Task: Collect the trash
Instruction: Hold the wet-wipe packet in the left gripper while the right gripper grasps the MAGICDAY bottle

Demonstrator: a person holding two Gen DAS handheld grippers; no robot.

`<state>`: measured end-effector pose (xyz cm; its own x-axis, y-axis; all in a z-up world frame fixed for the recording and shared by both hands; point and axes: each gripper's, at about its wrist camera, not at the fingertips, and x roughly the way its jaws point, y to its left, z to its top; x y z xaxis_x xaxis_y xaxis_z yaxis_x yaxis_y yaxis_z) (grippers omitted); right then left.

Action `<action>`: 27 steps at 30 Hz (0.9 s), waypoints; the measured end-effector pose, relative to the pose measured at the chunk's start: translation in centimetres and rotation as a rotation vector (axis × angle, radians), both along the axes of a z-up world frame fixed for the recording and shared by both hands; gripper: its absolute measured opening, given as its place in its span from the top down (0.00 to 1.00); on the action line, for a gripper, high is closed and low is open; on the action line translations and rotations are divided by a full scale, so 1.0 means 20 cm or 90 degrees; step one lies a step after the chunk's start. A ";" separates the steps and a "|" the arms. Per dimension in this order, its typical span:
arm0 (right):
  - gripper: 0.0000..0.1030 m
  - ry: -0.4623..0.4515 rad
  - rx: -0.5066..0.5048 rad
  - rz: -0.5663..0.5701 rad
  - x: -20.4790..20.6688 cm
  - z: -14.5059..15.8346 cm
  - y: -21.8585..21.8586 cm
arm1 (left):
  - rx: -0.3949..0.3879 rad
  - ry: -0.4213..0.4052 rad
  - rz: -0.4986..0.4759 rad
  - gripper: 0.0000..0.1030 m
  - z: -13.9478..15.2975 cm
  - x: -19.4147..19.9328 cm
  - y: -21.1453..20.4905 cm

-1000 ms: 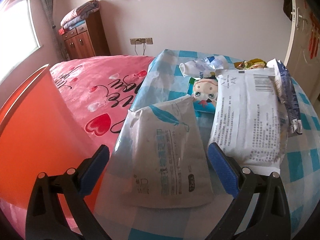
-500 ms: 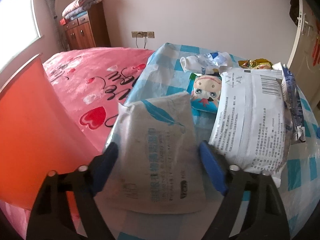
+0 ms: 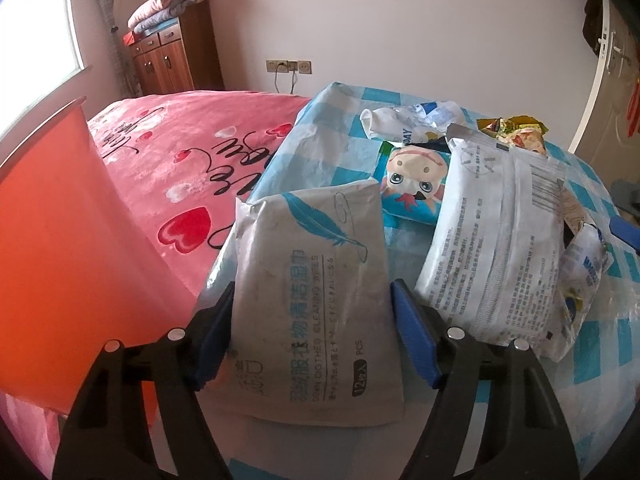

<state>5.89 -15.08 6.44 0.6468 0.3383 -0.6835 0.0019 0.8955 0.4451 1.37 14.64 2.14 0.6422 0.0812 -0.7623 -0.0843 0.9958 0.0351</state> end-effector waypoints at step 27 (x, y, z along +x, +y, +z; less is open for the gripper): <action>0.19 0.027 0.032 0.043 -0.36 -0.19 0.05 | -0.058 0.003 -0.086 0.30 0.00 -0.21 -0.25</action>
<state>-1.32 -14.12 2.56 0.5918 0.4151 -0.6909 -0.0375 0.8704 0.4909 -2.75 9.60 2.12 0.6387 -0.0747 -0.7658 0.0503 0.9972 -0.0554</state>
